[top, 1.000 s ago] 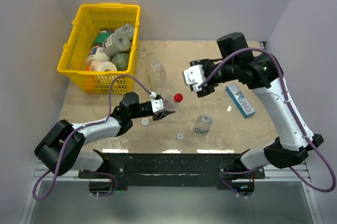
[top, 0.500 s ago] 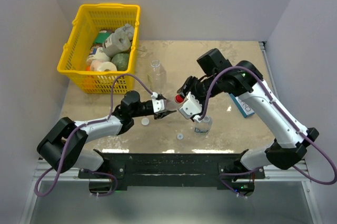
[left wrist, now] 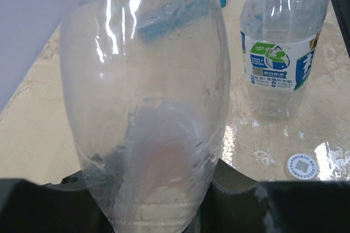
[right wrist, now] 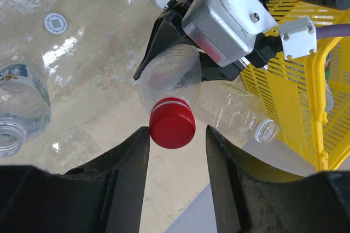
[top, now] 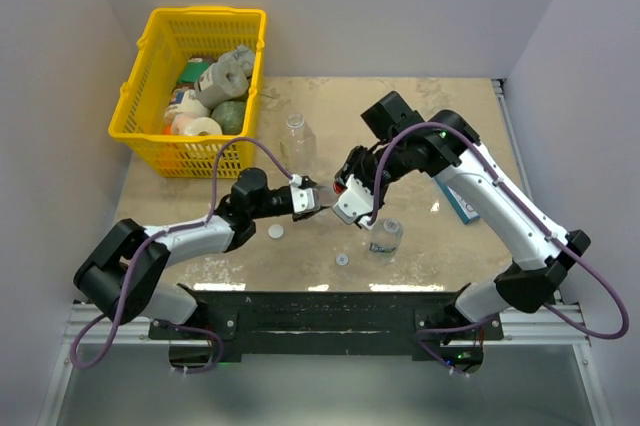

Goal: Screw on the bottle caps

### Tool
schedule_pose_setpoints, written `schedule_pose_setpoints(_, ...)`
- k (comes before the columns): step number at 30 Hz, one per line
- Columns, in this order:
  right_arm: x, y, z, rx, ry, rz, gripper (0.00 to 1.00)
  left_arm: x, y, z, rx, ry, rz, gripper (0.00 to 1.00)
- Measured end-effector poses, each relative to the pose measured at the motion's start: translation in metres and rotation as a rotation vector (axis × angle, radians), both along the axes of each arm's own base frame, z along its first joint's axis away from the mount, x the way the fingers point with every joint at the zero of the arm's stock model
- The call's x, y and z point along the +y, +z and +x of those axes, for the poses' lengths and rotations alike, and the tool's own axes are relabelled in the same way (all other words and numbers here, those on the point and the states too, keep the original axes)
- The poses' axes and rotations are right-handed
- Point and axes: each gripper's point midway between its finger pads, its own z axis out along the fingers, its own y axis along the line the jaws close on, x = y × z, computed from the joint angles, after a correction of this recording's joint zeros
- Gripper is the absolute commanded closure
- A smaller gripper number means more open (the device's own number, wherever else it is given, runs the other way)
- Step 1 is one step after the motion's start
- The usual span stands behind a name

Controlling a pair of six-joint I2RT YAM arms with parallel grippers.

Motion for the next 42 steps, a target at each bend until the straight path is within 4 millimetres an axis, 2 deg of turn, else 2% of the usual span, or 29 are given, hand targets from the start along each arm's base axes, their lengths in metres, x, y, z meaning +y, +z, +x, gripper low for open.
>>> schedule_pose_setpoints(4, -0.001, -0.002, 0.002, -0.012, 0.008, -0.014, 0.58, -0.001, 0.001, 0.003, -0.007, 0.002, 0.001, 1.00)
schedule_pose_setpoints(12, -0.004, -0.004, 0.003, -0.022, 0.011, -0.033, 0.73, -0.002, 0.001, 0.006, -0.008, 0.006, 0.003, 1.00)
schedule_pose_setpoints(16, -0.004, -0.008, 0.006, -0.020, -0.001, -0.047, 0.87, -0.002, -0.002, 0.009, -0.006, 0.022, 0.008, 1.00)
schedule_pose_setpoints(18, -0.004, -0.010, 0.010, -0.004, -0.034, -0.057, 0.98, -0.001, -0.004, 0.012, -0.003, 0.039, 0.013, 1.00)
schedule_pose_setpoints(19, -0.003, -0.011, 0.013, 0.010, -0.057, -0.064, 1.00, 0.000, -0.005, 0.015, -0.004, 0.057, 0.015, 1.00)
schedule_pose_setpoints(24, 0.005, -0.015, 0.039, 0.187, -0.346, -0.072, 1.00, 0.012, -0.008, 0.036, -0.008, 0.200, 0.022, 1.00)
schedule_pose_setpoints(27, 0.011, -0.023, 0.051, 0.316, -0.535, -0.064, 1.00, 0.022, -0.015, 0.046, 0.005, 0.290, 0.035, 1.00)
schedule_pose_setpoints(36, 0.015, -0.048, 0.068, 0.660, -1.061, -0.038, 1.00, 0.035, -0.039, 0.060, 0.063, 0.525, 0.086, 1.00)
schedule_pose_setpoints(42, 0.018, -0.063, 0.088, 0.823, -1.270, 0.006, 1.00, 0.045, -0.053, 0.073, 0.106, 0.665, 0.120, 1.00)
